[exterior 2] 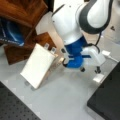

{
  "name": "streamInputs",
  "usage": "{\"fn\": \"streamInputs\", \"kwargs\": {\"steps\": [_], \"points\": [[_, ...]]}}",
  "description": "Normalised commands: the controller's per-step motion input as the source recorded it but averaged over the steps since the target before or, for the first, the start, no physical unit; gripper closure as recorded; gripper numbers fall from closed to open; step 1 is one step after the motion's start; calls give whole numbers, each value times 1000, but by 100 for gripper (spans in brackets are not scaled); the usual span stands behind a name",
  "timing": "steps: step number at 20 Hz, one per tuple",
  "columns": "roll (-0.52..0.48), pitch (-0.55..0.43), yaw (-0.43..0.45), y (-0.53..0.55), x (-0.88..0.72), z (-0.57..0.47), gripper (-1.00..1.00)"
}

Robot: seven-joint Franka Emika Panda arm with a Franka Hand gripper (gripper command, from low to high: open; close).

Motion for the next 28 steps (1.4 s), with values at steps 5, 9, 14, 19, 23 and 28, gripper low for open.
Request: {"fn": "streamInputs", "kwargs": {"steps": [5,9,14,19,23,28], "points": [[300,-60,-69,-6,15,-160,-100],[261,-67,-57,-30,-14,-172,-100],[272,-70,-68,6,-54,-162,-100],[288,-77,-103,46,-100,-190,-100],[294,-83,-114,47,-141,-145,-100],[262,-85,-118,37,-151,-119,-100]]}}
